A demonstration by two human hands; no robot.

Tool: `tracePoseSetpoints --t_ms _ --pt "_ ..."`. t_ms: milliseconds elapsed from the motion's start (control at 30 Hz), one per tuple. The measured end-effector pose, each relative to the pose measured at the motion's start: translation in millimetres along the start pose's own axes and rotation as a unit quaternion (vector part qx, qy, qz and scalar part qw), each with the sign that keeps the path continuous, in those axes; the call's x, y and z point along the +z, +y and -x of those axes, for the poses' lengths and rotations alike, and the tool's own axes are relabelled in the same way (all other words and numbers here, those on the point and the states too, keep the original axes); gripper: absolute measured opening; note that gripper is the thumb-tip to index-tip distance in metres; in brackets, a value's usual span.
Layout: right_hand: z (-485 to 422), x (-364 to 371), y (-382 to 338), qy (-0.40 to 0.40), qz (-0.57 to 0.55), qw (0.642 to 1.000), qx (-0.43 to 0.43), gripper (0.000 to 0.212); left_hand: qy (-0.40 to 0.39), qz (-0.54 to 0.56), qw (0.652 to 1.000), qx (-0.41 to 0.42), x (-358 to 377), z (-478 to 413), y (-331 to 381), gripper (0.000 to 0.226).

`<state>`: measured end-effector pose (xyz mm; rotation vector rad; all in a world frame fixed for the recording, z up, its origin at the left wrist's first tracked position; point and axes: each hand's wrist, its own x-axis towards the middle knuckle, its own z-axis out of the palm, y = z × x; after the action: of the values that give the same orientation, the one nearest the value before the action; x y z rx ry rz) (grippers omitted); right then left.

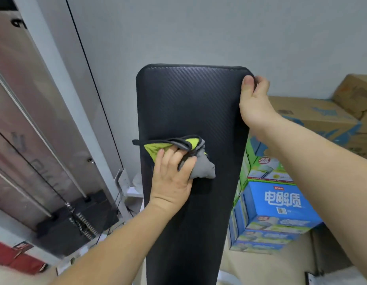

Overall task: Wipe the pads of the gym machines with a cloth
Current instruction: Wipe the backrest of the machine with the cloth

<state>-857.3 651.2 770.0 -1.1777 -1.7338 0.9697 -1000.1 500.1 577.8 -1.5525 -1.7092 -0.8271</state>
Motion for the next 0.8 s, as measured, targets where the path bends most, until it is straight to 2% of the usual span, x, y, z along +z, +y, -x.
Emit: tracePoseSetpoints --t_ms 67,167,233,333,467,500,600,633,700,800 --pt "29.3 7.4 22.2 0.004 0.007 0.999 0.044 0.070 -0.079 0.001 0.994 0.073 -1.8 48.3 1.2 0.056" --pt "97.2 11.4 74.3 -0.031 0.045 0.996 0.073 0.076 -0.189 -0.005 0.959 0.213 -23.9 65.9 -21.6 0.046" --pt "125.6 8.3 101.2 -0.067 0.040 0.991 0.105 0.075 -0.173 -0.013 0.951 0.257 -41.2 30.5 -42.4 0.032" --pt "137.2 0.8 113.6 -0.118 0.032 0.981 0.152 0.064 -0.077 -0.028 0.985 0.149 -63.7 -50.3 -62.7 0.031" --pt "137.8 -3.9 111.6 -0.131 0.041 0.982 0.131 0.045 -0.051 -0.018 0.998 -0.020 -60.8 -87.5 -20.4 0.038" --pt "135.6 -7.0 110.3 -0.133 0.041 0.980 0.141 0.044 -0.054 -0.006 0.998 -0.021 -54.5 -90.8 -3.2 0.038" --pt "124.5 -19.0 109.0 -0.158 0.021 0.969 0.191 0.041 -0.050 0.002 0.991 0.123 -34.9 -124.1 33.4 0.031" --pt "119.8 -22.6 109.6 -0.160 0.014 0.967 0.200 0.038 -0.041 -0.010 0.988 0.148 -29.8 -137.8 38.2 0.030" --pt "112.0 -27.6 114.7 -0.129 -0.019 0.969 0.211 0.038 -0.020 -0.032 0.991 0.127 -20.2 -146.8 45.5 0.032" --pt "111.1 -25.5 124.5 -0.075 -0.071 0.968 0.230 0.031 0.003 -0.032 0.993 0.114 1.1 -102.7 53.9 0.037"
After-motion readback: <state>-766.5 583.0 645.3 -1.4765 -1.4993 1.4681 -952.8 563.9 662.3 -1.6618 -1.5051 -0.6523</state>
